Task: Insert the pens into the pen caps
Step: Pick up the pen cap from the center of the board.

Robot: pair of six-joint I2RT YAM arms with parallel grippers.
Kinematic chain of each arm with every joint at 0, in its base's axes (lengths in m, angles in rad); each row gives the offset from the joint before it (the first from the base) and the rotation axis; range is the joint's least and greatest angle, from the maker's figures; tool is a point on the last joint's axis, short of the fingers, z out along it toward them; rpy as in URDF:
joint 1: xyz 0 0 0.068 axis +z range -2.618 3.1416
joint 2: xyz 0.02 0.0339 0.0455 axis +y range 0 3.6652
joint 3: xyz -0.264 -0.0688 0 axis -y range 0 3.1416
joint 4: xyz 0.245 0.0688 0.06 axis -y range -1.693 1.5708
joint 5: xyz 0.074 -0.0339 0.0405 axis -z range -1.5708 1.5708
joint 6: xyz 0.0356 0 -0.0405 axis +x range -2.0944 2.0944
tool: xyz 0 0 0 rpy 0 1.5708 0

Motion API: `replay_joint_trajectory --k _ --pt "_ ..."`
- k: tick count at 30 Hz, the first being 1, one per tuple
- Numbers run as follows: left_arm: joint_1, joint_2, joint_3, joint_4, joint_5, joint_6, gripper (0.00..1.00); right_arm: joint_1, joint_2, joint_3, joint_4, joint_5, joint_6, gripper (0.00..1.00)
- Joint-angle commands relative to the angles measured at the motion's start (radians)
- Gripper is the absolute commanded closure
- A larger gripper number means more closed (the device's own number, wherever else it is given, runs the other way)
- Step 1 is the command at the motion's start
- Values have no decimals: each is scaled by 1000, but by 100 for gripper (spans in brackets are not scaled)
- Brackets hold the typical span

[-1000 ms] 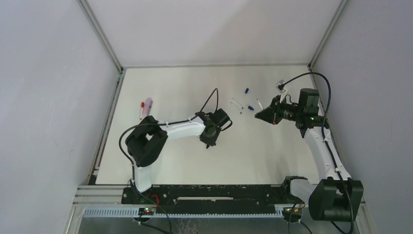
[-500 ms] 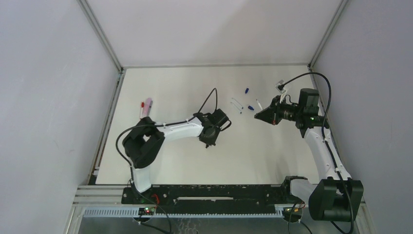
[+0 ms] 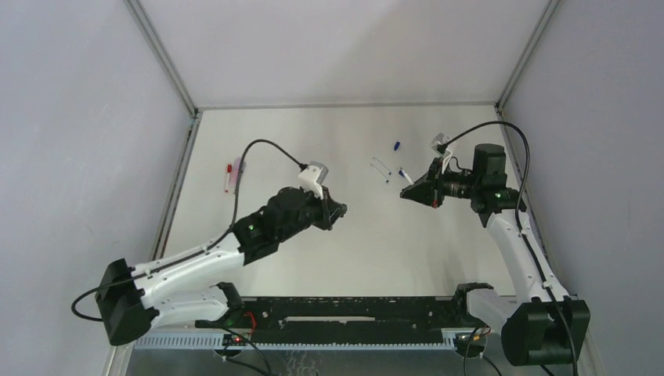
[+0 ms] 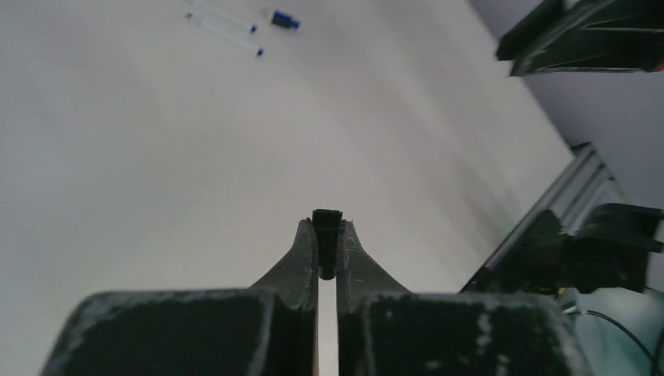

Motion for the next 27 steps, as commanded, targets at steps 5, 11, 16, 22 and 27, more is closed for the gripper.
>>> replay_joint_trajectory --k 5,11,16,22,27 --pt "-22 -251 -272 470 52 -78 100 107 -92 19 48 -35 -79 100" --pt "-22 -370 -389 672 26 -122 100 227 -72 134 -98 -78 -217 100" --pt "-21 -376 -481 853 -34 -218 93 246 -99 22 25 -180 -124 100" --pt "-21 -281 -521 1128 -62 -277 94 250 -133 -66 187 -193 55 100" --pt "-21 -141 -501 1345 -86 -320 100 280 -117 -67 198 -154 92 100"
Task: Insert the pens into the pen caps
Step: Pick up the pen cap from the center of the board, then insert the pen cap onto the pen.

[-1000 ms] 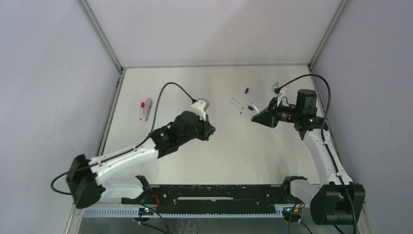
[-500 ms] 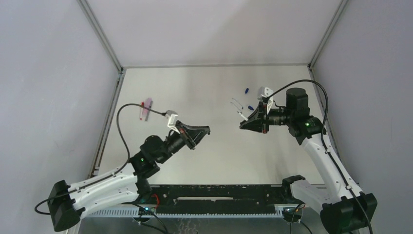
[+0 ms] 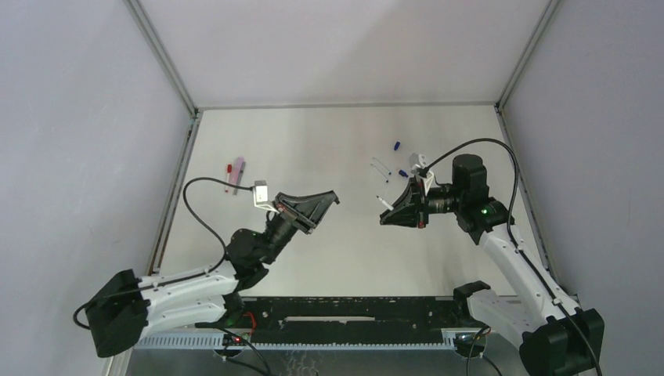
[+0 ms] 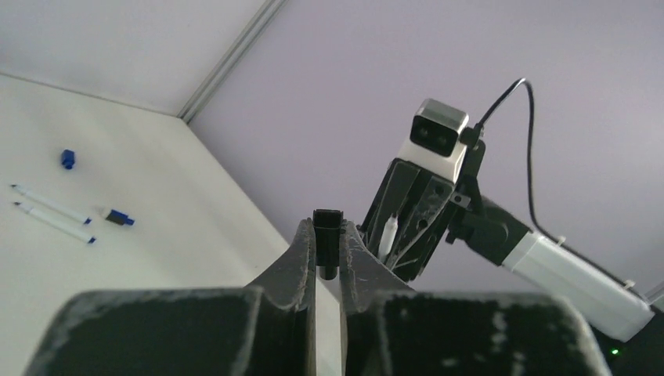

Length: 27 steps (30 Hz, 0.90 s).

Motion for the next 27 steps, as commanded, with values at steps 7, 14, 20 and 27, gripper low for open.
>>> replay_joint_trajectory --k 7,14,20,27 --pt "-3 264 109 396 10 -95 100 64 15 14 122 23 146 100" --pt "-29 343 181 415 -29 -126 100 124 44 5 176 99 223 100" --pt "-55 382 203 445 -85 -136 100 131 42 2 212 126 280 100" --pt "-66 409 223 450 -91 -139 100 139 42 -6 242 127 316 100"
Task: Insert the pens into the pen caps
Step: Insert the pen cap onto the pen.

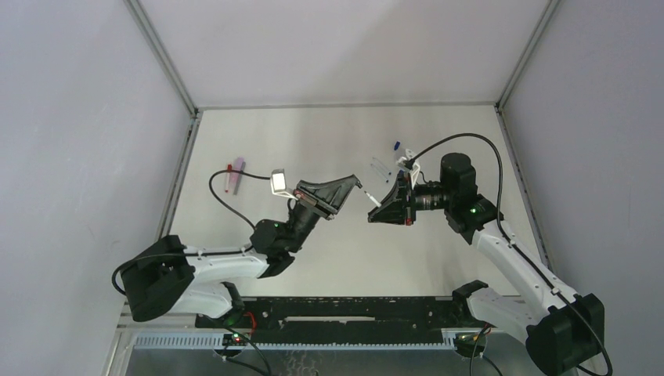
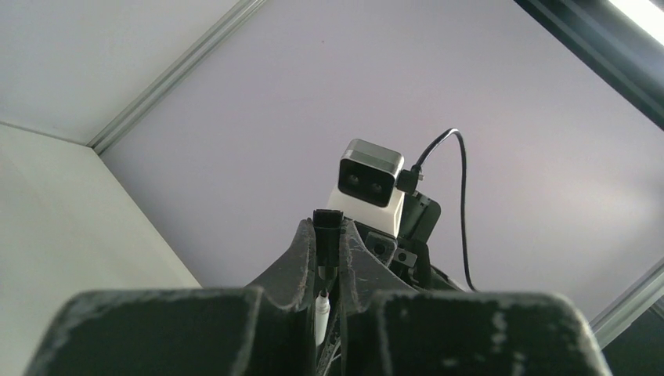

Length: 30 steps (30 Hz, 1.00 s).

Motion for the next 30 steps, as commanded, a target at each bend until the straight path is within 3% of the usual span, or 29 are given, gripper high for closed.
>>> replay_joint_trajectory --k 1,30 --pt "-8 11 54 48 -22 -9 100 14 -4 -4 51 11 43 100" --pt "-25 37 45 49 -31 -32 100 9 -15 -5 68 26 83 100"
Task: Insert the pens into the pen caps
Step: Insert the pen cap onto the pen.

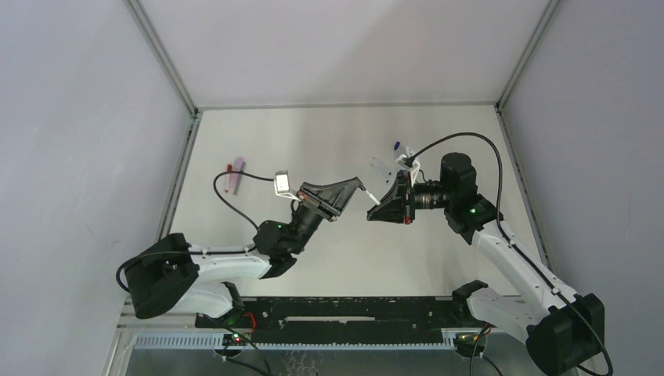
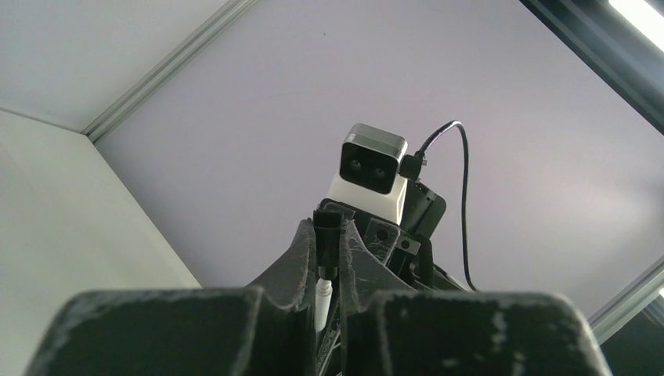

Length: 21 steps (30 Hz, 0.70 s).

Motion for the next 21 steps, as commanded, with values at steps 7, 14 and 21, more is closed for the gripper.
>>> replay_joint_trajectory --k 7,14,21 --pt "-7 8 40 35 -14 -7 100 -1 -17 -3 31 5 29 100" --pt "-15 30 57 33 8 -26 100 -1 -17 -3 32 35 34 100" --pt "-53 97 85 36 14 -48 100 -6 -22 -3 32 63 39 100"
